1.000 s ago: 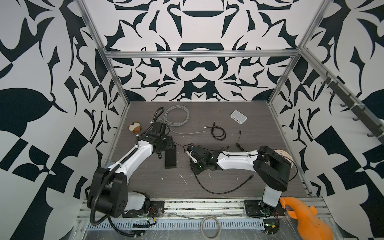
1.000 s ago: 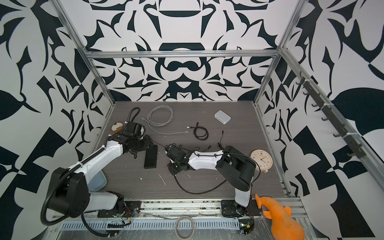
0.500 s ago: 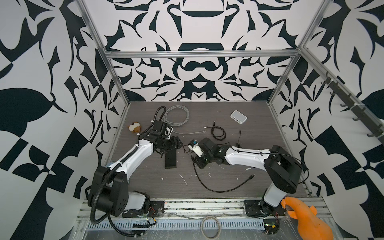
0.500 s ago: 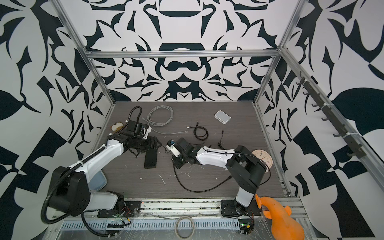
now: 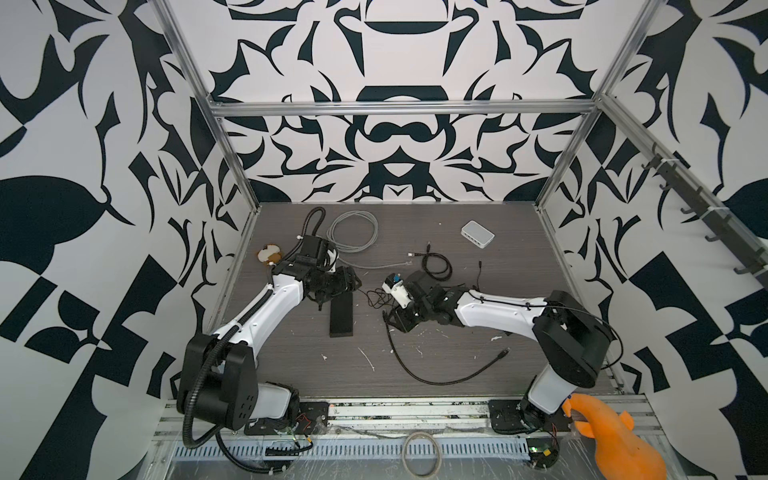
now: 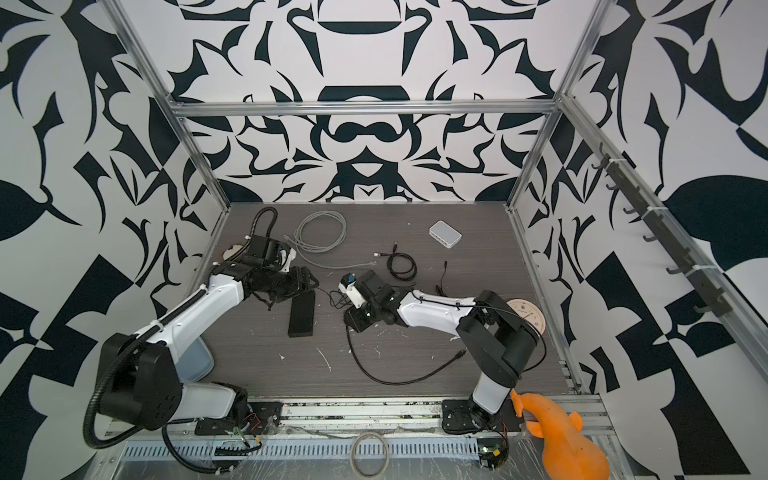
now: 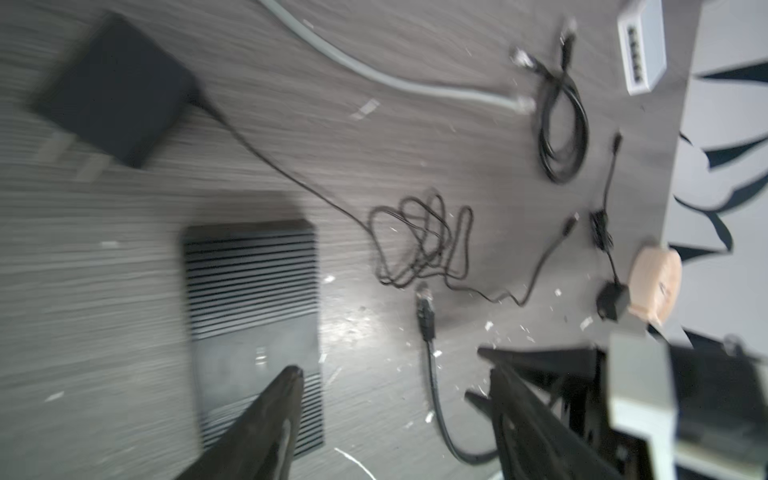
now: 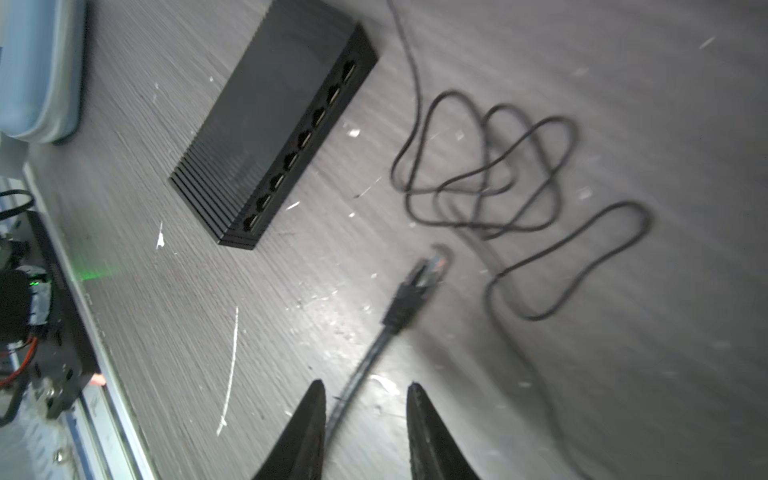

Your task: Insert the plug into the switch port

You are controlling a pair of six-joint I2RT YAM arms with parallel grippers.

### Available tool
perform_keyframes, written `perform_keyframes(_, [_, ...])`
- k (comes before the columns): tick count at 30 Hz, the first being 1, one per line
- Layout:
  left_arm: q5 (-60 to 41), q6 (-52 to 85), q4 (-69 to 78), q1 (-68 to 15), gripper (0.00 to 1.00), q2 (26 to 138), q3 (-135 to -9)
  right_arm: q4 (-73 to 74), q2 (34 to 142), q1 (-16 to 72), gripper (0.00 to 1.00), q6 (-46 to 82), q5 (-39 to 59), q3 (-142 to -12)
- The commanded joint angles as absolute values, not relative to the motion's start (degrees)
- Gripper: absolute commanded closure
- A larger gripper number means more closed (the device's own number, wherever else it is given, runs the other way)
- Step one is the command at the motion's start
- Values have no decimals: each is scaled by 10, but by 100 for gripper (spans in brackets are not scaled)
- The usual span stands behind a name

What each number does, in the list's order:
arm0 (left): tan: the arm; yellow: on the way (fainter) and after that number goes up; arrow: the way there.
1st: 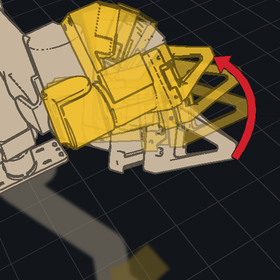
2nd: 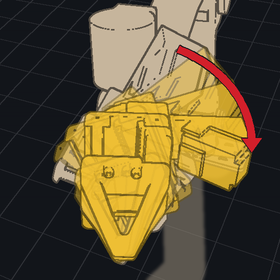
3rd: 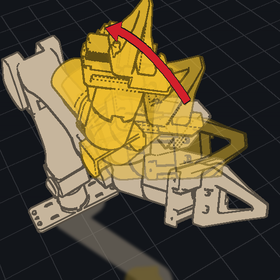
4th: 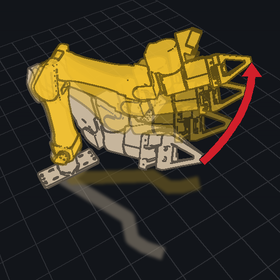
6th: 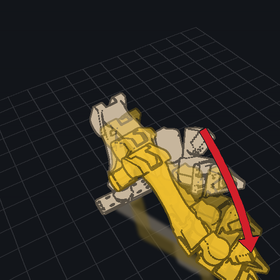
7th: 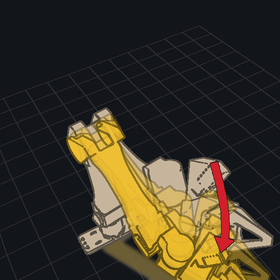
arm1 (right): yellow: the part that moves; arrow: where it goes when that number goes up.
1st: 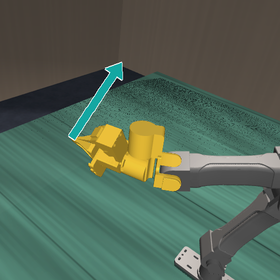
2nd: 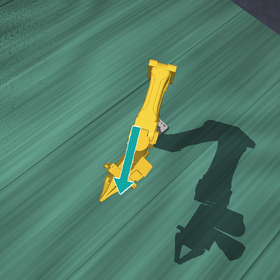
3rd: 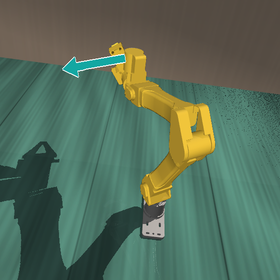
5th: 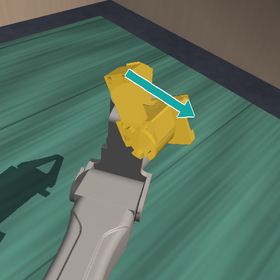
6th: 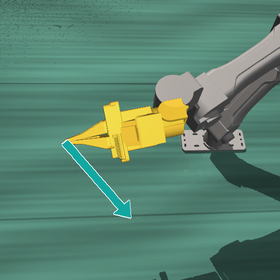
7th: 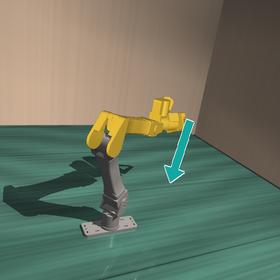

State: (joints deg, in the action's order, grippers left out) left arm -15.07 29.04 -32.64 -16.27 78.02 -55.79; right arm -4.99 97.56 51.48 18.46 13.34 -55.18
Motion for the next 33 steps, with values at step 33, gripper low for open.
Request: perform_keyframes(33, [-326, 192, -390, -157, 42, 838, -598, 16, 961, 422, 100, 67, 378, -561])
